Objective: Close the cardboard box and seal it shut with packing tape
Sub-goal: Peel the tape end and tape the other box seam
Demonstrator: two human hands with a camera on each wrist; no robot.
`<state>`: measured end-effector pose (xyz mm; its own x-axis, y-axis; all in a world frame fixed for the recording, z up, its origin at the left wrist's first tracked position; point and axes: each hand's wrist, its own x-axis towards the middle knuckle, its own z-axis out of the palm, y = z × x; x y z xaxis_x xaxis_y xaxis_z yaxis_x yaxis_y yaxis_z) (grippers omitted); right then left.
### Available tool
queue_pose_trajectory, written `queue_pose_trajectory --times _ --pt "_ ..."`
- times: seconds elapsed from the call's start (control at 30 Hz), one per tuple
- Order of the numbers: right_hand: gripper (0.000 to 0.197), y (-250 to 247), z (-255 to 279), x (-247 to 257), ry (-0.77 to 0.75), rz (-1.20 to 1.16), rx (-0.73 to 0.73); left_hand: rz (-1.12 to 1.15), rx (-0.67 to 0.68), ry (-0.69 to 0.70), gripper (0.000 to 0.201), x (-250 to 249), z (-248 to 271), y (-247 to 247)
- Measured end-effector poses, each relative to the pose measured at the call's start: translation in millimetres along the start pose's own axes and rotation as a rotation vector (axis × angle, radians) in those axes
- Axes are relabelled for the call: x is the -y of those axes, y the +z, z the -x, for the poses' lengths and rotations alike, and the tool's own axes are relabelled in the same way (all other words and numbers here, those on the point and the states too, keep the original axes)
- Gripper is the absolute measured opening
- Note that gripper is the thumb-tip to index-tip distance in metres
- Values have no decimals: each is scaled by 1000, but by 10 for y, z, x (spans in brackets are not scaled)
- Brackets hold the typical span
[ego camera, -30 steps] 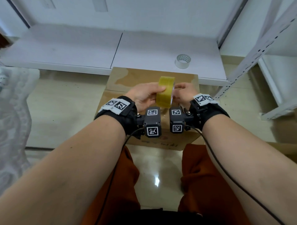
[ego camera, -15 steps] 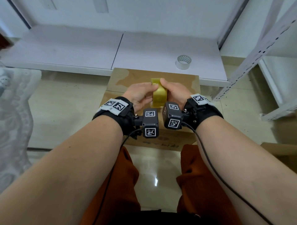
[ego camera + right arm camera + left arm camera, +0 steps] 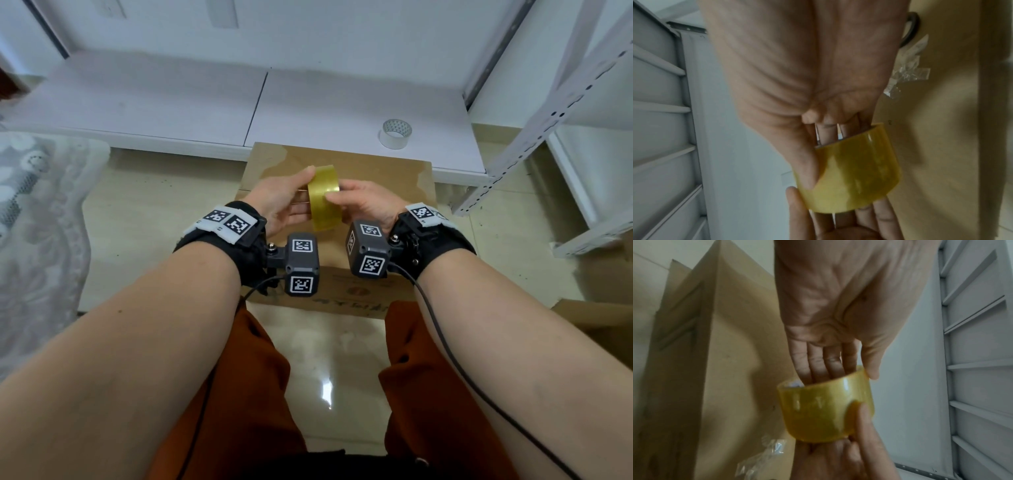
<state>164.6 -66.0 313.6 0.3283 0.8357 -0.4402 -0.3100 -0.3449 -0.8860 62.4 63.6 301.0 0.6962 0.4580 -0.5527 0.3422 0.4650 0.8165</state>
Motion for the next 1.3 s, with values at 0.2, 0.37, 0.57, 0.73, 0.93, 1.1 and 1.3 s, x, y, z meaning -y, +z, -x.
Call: queue_pose_trajectory --times 0.2,0.37,0.57,0.73,0.93,1.1,1.3 --pt "35 53 -60 12 34 -245 -99 -248 81 36 28 15 108 7" --pt "61 197 -102 46 7 -182 -129 -76 -50 -21 49 6 172 -74" --pt "66 286 -108 45 2 -112 51 172 50 -157 75 -30 247 -187" --pt "43 180 -128 -11 23 -132 105 28 55 -79 34 -39 297 -159" --pt "43 66 -174 -37 78 -357 3 -123 37 67 59 -13 250 -8" --pt "47 -39 -183 -32 133 -357 -1 -144 90 127 59 3 214 110" --pt "37 -94 -163 -35 100 -323 93 3 45 137 18 -47 199 151"
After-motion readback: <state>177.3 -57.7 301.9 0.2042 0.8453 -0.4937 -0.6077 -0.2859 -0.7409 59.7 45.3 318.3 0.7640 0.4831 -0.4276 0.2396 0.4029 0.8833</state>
